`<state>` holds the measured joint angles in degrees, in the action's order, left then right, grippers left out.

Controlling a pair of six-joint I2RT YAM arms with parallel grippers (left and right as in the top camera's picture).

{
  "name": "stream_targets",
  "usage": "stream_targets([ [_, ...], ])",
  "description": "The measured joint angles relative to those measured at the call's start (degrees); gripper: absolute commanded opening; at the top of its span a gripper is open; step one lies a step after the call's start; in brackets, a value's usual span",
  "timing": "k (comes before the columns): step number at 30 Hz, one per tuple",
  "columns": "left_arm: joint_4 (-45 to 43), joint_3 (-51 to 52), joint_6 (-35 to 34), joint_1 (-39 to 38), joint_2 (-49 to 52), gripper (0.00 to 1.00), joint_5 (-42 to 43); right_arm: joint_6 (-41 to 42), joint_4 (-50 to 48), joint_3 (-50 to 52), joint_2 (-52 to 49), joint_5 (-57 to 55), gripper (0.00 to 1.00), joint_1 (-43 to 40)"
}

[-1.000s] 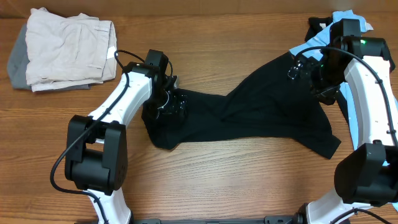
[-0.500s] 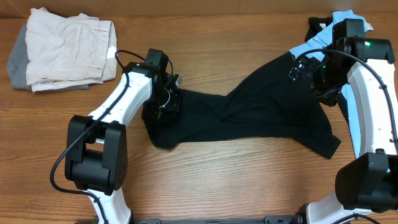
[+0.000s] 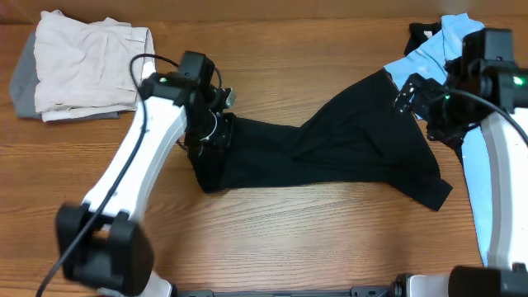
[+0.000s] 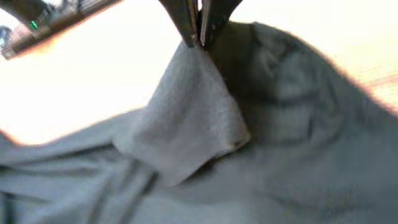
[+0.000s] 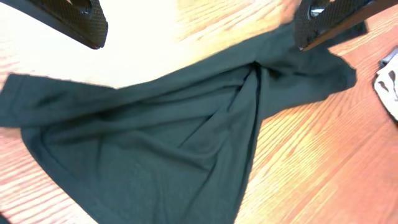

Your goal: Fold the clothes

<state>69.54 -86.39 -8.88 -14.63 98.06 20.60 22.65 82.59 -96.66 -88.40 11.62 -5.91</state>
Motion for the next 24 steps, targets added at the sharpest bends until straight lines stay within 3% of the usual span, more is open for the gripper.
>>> stream_targets([
  [8, 14.21, -0.72, -0.09, -3.93, -5.53, 0.04, -0.04, 0.66, 2.69, 0.0, 1.79, 0.0, 1.0, 0.02],
  [17, 16.37, 7.63, -0.61, -14.82, -5.53, 0.06, -0.92, 1.11, 3.89, 0.0, 1.79, -0.04, 1.0, 0.0],
  [20, 14.16, 13.84, -1.81, -18.01, -5.53, 0.13, -1.14, 1.14, 3.98, 0.0, 1.79, -0.33, 1.0, 0.0],
  [21, 13.05, 16.13, -2.23, -18.91, -5.53, 0.2, -1.16, 1.11, 4.0, 0.0, 1.79, -0.52, 1.0, 0.0],
  [22, 11.82, 18.1, -2.62, -19.47, -5.53, 0.43, -1.16, 1.11, 4.0, 0.0, 1.79, -0.72, 1.0, 0.02],
  [23, 10.64, 19.87, -3.02, -19.78, -5.53, 0.83, -1.22, 1.09, 4.02, 0.0, 1.79, -1.09, 1.0, 0.02],
  [24, 9.73, 21.44, -3.48, -19.89, -5.46, 0.96, -1.29, 1.11, 4.0, 0.0, 1.79, -1.33, 1.0, 0.0],
])
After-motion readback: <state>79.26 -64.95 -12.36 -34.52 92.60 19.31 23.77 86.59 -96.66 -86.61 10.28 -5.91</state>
